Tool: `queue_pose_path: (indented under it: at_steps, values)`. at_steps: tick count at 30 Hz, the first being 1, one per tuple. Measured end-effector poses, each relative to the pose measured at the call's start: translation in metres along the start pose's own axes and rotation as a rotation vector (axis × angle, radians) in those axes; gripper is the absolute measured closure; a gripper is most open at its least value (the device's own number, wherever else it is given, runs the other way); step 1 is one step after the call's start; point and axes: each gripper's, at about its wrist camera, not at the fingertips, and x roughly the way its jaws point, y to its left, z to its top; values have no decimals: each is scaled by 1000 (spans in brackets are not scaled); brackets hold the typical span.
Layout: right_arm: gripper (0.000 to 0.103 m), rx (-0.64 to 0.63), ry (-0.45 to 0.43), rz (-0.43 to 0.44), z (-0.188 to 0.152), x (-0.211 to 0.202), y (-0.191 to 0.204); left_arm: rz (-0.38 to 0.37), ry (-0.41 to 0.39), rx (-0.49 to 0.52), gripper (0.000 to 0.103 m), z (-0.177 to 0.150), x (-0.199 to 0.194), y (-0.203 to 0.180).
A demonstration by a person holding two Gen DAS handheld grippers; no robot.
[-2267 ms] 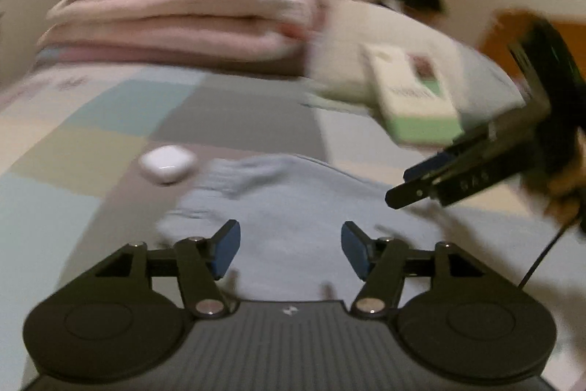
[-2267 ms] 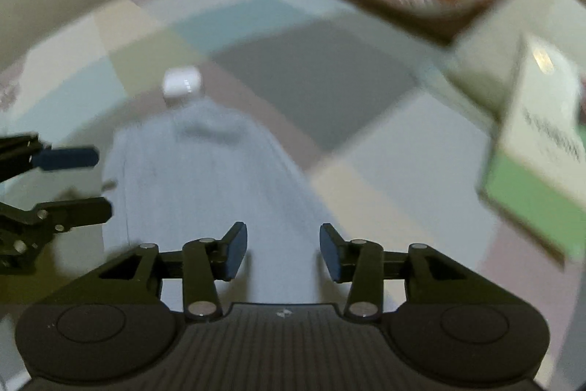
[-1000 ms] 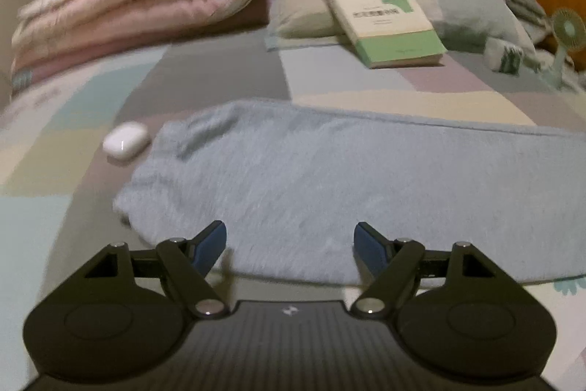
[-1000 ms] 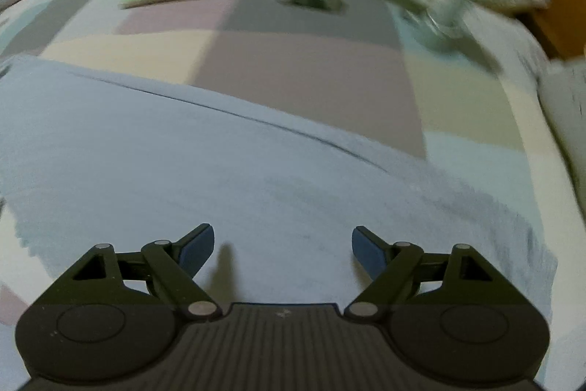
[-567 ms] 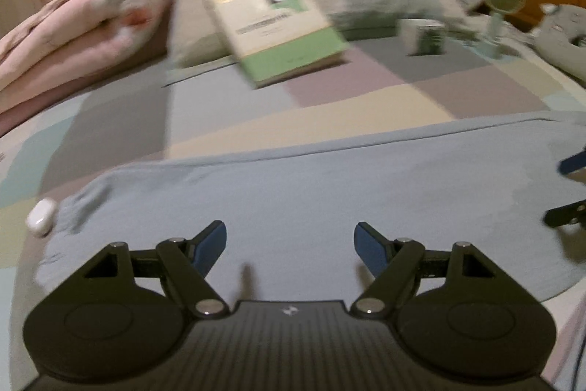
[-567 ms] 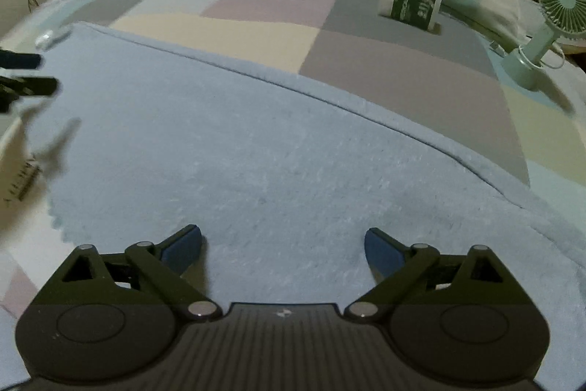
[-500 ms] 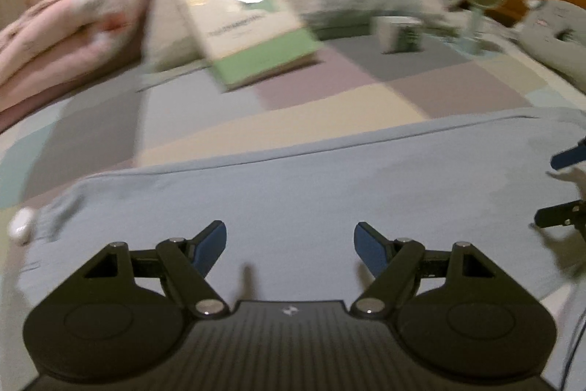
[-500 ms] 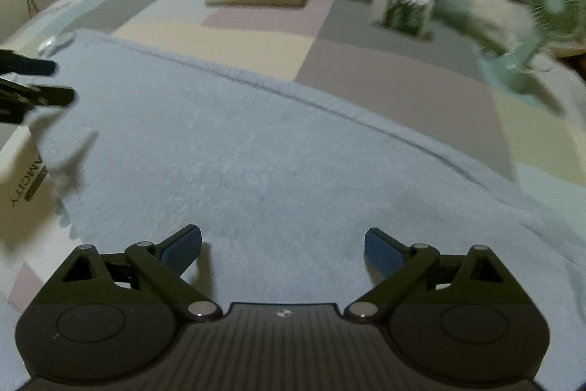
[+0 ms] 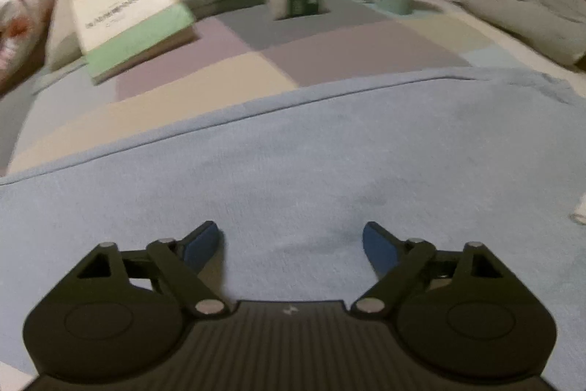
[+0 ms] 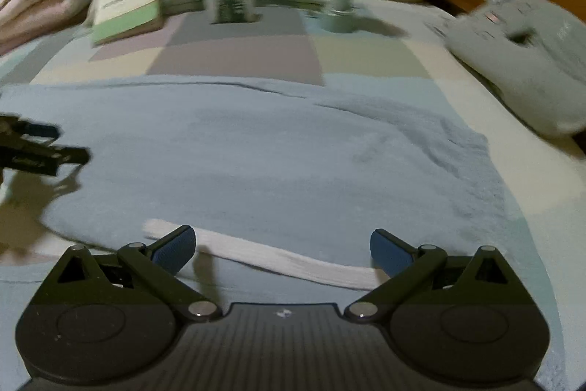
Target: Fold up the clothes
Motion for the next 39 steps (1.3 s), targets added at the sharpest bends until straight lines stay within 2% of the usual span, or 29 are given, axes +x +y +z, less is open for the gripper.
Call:
queue_pose_path:
  at_steps: [3, 5, 8, 11, 12, 14, 17, 20, 23, 25, 28, 31, 35, 39]
  values:
    - [0, 59, 18, 4, -6, 1, -15, 51, 52, -79, 19, 13, -7, 4]
    - [0, 41, 22, 4, -7, -1, -17, 5, 17, -50, 19, 26, -18, -15]
    - [0, -15, -8, 5, -9, -10, -15, -105, -26, 15, 17, 49, -28, -59]
    - [0, -48, -60, -8, -12, -22, -22, -238, 6, 77, 16, 69, -24, -108]
    - [0, -53, -76, -5, -13, -25, -26, -261, 18, 101, 16, 72, -19, -124]
    - [0, -27, -92, 12, -15, -29, -38, -279, 34, 149, 16, 76, -8, -153]
    - [0, 40, -102, 66, -17, -29, -56, -258, 40, 208, 16, 78, 11, -186]
    - [0, 103, -134, 130, -20, -34, -71, -236, 61, 196, 13, 82, 33, -197]
    - [0, 159, -153, 211, -23, -36, -82, -224, 61, 138, 11, 97, 47, -195]
    - [0, 178, -146, 255, -25, -35, -87, -185, 62, 119, 11, 108, 56, -195]
    - [0, 187, -128, 246, -27, -31, -91, -125, 72, 96, 8, 123, 73, -193]
    - [0, 205, -117, 247, -28, -31, -95, -104, 86, 33, 7, 134, 80, -185]
    - [0, 200, -123, 282, -32, -37, -98, -137, 117, -7, 11, 138, 66, -185]
    - [0, 177, -116, 229, -35, -39, -98, -298, 162, -22, 9, 135, 46, -200]
